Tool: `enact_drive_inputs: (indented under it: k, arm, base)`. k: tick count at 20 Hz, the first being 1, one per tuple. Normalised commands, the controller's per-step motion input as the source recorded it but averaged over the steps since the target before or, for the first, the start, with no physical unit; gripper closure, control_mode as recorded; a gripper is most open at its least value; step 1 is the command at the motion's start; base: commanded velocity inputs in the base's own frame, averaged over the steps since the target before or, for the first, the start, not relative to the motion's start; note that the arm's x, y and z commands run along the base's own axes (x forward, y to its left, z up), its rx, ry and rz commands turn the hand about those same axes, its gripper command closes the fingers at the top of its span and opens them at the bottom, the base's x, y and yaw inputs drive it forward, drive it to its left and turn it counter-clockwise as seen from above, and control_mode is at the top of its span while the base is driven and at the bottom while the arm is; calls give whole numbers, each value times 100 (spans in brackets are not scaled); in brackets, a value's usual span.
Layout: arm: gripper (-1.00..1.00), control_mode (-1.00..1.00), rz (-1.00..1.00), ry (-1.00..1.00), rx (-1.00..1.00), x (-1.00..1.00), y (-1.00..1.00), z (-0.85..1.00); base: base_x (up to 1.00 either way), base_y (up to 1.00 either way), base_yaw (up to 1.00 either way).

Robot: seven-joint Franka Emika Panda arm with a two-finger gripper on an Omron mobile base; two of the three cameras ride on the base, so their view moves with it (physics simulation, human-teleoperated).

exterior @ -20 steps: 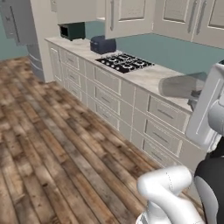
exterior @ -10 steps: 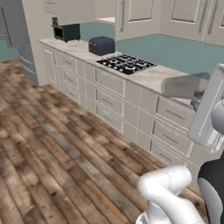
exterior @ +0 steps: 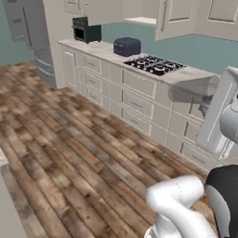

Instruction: There is a bowl on the dining counter. Grab a lemon wedge from the fridge and place it in the bowl. Then get the liquor bottle and glass cup from the cabinet and place them next to the bowl.

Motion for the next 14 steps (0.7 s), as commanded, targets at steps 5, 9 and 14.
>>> enact_drive_inputs:
  k: [5,9,14]
  arm:
    - [100,100,0,0,0,0,0,0]
    - [100,100,0,0,0,0,0,0]
    - [100,100,0,0,0,0,0,0]
  base:
    - [-100,98,-4]
    - [-95,100,-7]
    - [-85,100,-11]
